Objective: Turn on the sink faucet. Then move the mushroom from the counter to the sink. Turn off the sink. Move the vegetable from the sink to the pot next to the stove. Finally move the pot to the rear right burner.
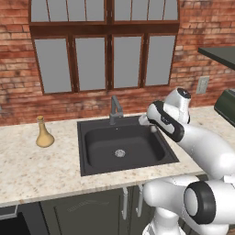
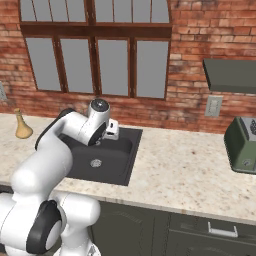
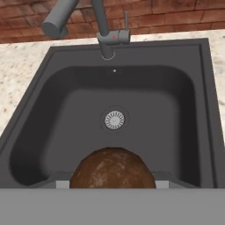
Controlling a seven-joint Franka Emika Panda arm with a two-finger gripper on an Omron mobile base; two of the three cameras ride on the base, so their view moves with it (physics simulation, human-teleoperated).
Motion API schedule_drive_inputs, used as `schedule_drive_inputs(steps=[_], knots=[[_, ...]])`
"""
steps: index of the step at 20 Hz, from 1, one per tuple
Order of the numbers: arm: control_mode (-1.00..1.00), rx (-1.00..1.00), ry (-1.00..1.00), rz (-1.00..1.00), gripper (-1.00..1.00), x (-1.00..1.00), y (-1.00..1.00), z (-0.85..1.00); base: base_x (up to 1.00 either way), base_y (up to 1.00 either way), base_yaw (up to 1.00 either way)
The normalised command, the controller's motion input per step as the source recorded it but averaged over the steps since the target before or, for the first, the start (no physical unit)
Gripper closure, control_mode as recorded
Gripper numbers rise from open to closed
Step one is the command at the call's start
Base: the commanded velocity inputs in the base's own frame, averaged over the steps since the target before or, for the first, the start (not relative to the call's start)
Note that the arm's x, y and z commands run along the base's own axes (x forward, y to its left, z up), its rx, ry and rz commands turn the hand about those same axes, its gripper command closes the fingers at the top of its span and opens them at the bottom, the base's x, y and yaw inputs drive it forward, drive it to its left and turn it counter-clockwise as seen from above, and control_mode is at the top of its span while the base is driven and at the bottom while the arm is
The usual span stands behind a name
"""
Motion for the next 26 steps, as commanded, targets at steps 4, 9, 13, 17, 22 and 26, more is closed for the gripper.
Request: schedule_drive_inputs(steps=[4, 9, 13, 17, 22, 26], knots=[[-1.00, 0.00, -0.08, 0.00, 1.00, -0.14, 0.00, 0.00, 0.00, 0.00, 0.00], [1.00, 0.00, -0.06, 0.00, 1.00, -0.14, 0.00, 0.00, -0.13, 0.00, -0.03], [1.00, 0.00, 0.00, 0.00, 1.00, 0.00, 0.00, 0.00, -0.25, 0.00, -0.15], [1.00, 0.00, 0.00, 0.00, 1.00, 0.00, 0.00, 0.00, -0.19, 0.00, -0.18], [1.00, 0.00, 0.00, 0.00, 1.00, 0.00, 0.00, 0.00, -0.14, -0.07, -0.30], [1.00, 0.00, 0.00, 0.00, 1.00, 0.00, 0.00, 0.00, -0.18, -0.15, -0.37]])
